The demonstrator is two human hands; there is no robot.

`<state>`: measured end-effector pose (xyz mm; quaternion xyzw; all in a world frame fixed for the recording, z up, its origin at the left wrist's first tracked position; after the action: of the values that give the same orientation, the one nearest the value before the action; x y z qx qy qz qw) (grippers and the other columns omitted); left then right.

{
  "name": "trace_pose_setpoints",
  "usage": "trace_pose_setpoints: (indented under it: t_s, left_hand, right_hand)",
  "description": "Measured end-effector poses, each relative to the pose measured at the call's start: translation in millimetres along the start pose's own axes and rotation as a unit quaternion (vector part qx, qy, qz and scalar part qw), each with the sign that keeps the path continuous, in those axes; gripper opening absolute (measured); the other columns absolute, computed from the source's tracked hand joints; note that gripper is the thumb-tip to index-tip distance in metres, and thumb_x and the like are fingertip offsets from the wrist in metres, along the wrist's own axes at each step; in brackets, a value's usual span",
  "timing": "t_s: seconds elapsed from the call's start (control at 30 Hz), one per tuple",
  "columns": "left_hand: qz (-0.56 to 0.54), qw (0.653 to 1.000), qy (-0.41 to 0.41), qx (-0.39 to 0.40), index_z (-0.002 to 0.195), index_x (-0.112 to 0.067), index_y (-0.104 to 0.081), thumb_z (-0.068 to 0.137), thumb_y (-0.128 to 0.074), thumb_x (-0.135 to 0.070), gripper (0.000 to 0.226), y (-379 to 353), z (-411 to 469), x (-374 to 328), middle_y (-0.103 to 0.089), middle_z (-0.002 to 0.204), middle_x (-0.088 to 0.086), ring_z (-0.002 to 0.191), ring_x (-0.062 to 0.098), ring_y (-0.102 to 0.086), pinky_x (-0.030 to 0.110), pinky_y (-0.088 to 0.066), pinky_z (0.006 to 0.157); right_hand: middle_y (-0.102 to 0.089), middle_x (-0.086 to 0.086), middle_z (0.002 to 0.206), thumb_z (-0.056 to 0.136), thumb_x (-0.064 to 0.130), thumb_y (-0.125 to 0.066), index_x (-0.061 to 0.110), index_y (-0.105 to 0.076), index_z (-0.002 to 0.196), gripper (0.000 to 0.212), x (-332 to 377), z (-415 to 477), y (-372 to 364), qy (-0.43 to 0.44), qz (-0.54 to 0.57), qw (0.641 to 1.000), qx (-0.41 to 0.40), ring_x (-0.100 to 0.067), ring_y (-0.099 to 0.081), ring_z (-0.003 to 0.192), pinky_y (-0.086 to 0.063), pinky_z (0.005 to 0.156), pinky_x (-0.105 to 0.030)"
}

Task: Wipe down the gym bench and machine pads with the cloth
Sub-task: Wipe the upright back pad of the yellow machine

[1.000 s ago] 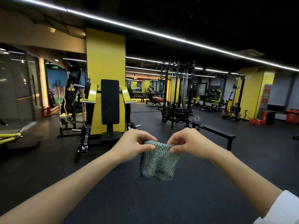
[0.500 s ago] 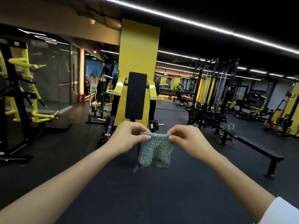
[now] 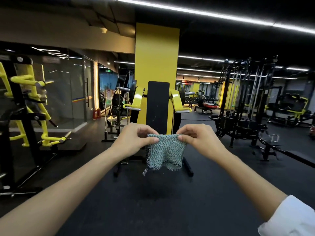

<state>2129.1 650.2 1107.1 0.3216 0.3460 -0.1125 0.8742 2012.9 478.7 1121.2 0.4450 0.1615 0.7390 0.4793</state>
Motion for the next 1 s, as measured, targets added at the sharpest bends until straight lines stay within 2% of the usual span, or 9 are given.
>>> trace_pose_setpoints:
  t_s: [0.2, 0.27, 0.37, 0.43, 0.47, 0.6, 0.67, 0.8, 1.0]
  left_hand:
    - [0.014, 1.0, 0.002, 0.003, 0.092, -0.016, -0.079, 0.084, -0.077, -0.013, 0.009, 18.5, 72.8, 87.1, -0.076, 0.088, -0.007, 0.082, 0.005, -0.069, 0.017, -0.053, 0.075]
    - [0.019, 1.0, 0.008, 0.004, 0.092, -0.018, -0.079, 0.083, -0.077, -0.013, 0.011, 20.2, 94.9, 118.2, -0.076, 0.088, -0.011, 0.084, 0.0, -0.068, 0.014, -0.051, 0.076]
    - [0.024, 1.0, 0.016, -0.004, 0.091, -0.018, -0.079, 0.083, -0.077, -0.012, 0.011, 22.3, 132.5, 163.7, -0.075, 0.083, -0.013, 0.076, -0.006, -0.065, 0.009, -0.047, 0.07]
    - [0.034, 0.999, 0.012, -0.006, 0.091, -0.019, -0.079, 0.084, -0.077, -0.013, 0.01, 23.4, 163.0, 192.6, -0.076, 0.084, -0.011, 0.076, -0.003, -0.066, 0.011, -0.047, 0.068]
    - [0.038, 0.999, 0.008, -0.007, 0.091, -0.02, -0.079, 0.084, -0.077, -0.014, 0.01, 24.1, 180.4, 207.5, -0.076, 0.086, -0.01, 0.078, 0.002, -0.067, 0.014, -0.05, 0.07]
    - [0.046, 0.999, -0.004, -0.016, 0.091, -0.02, -0.079, 0.084, -0.077, -0.017, 0.008, 28.2, 256.5, 265.1, -0.076, 0.089, 0.006, 0.087, 0.033, -0.067, 0.044, -0.054, 0.082]
    - [0.051, 0.998, -0.009, -0.021, 0.092, -0.02, -0.079, 0.084, -0.077, -0.018, 0.008, 32.7, 297.2, 291.1, -0.075, 0.089, 0.011, 0.088, 0.039, -0.066, 0.049, -0.054, 0.084]
    - [0.054, 0.998, -0.004, -0.025, 0.093, -0.015, -0.079, 0.084, -0.077, -0.014, 0.009, 42.8, 367.3, 343.2, -0.076, 0.088, 0.004, 0.083, 0.023, -0.068, 0.03, -0.056, 0.077]
    - [0.058, 0.998, 0.002, -0.015, 0.094, -0.016, -0.079, 0.084, -0.076, -0.015, 0.01, 55.0, 456.4, 430.5, -0.076, 0.089, -0.002, 0.08, 0.015, -0.069, 0.023, -0.056, 0.074]
  right_hand:
    - [-0.074, 0.01, 0.083, 0.089, 0.011, -0.072, 0.03, -0.069, 0.082, 0.021, -53.6, 95.1, -54.4, -0.009, 0.013, 1.0, 0.015, -0.005, -0.07, 0.081, -0.057, 0.082, -0.031]
    - [-0.073, 0.013, 0.082, 0.088, 0.01, -0.072, 0.031, -0.069, 0.081, 0.022, -72.6, 125.7, -71.8, -0.006, 0.015, 1.0, 0.025, -0.003, -0.069, 0.08, -0.056, 0.08, -0.027]
    - [-0.072, 0.012, 0.081, 0.089, 0.01, -0.071, 0.031, -0.069, 0.082, 0.021, -103.5, 172.2, -96.8, 0.002, 0.021, 0.999, 0.041, -0.001, -0.068, 0.079, -0.054, 0.075, -0.018]
    - [-0.072, 0.011, 0.08, 0.088, 0.011, -0.072, 0.031, -0.069, 0.082, 0.021, -127.2, 205.2, -112.2, 0.01, 0.02, 0.999, 0.049, -0.001, -0.068, 0.077, -0.053, 0.073, -0.015]
    - [-0.072, 0.011, 0.08, 0.088, 0.011, -0.072, 0.031, -0.069, 0.083, 0.021, -139.8, 223.1, -119.2, 0.013, 0.019, 0.998, 0.052, -0.001, -0.068, 0.077, -0.053, 0.073, -0.015]
    - [-0.073, 0.007, 0.083, 0.089, 0.01, -0.071, 0.026, -0.071, 0.086, 0.016, -188.2, 303.3, -140.3, 0.026, 0.02, 0.998, 0.056, -0.001, -0.068, 0.078, -0.053, 0.074, -0.014]
    - [-0.072, 0.01, 0.082, 0.089, 0.01, -0.071, 0.029, -0.069, 0.084, 0.02, -208.8, 345.9, -148.8, 0.036, 0.018, 0.997, 0.06, 0.0, -0.068, 0.078, -0.052, 0.074, -0.012]
    - [-0.073, 0.01, 0.082, 0.089, 0.012, -0.071, 0.029, -0.07, 0.085, 0.018, -248.7, 424.4, -171.4, 0.043, 0.014, 0.996, 0.071, 0.002, -0.067, 0.077, -0.051, 0.075, -0.011]
    - [-0.071, 0.01, 0.076, 0.088, 0.012, -0.072, 0.033, -0.068, 0.082, 0.022, -305.6, 524.5, -217.1, 0.04, 0.019, 0.996, 0.08, 0.006, -0.065, 0.069, -0.046, 0.068, -0.008]
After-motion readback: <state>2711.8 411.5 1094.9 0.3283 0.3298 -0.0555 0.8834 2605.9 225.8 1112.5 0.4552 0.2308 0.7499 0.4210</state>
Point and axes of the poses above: each hand's wrist, its own z-axis towards the middle knuckle, its own y-axis out of the back of the hand, x = y × z, the point moved 5 cm from there along z, towards the middle knuckle
